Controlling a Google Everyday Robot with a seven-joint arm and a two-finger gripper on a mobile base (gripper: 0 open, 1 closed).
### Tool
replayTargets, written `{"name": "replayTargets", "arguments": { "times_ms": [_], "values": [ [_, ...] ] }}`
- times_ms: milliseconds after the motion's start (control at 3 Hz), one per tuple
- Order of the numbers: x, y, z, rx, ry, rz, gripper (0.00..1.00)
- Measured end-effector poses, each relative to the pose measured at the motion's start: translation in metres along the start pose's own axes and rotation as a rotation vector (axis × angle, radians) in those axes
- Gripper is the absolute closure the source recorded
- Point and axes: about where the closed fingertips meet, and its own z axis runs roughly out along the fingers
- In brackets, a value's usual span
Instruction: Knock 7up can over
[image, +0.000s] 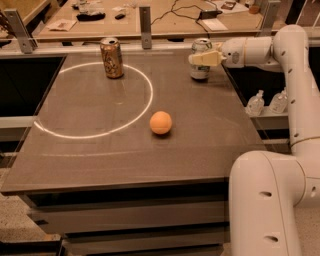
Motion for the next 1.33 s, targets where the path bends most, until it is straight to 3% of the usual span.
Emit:
{"name": "replayTargets", "arguments": {
  "times_ms": [333,667,1000,1333],
  "values": [
    [-0.007,0.021,-0.023,-0.052,0.025,0.018,0.99],
    [-0.012,0.036,-0.042,-0.068,0.077,0.043,1.00],
    [-0.028,0.042,-0.061,-0.055,0.069,0.017,1.00],
    [-0.056,0.039,-0.082,0.012,0.041,-0.063,1.00]
  ]
}}
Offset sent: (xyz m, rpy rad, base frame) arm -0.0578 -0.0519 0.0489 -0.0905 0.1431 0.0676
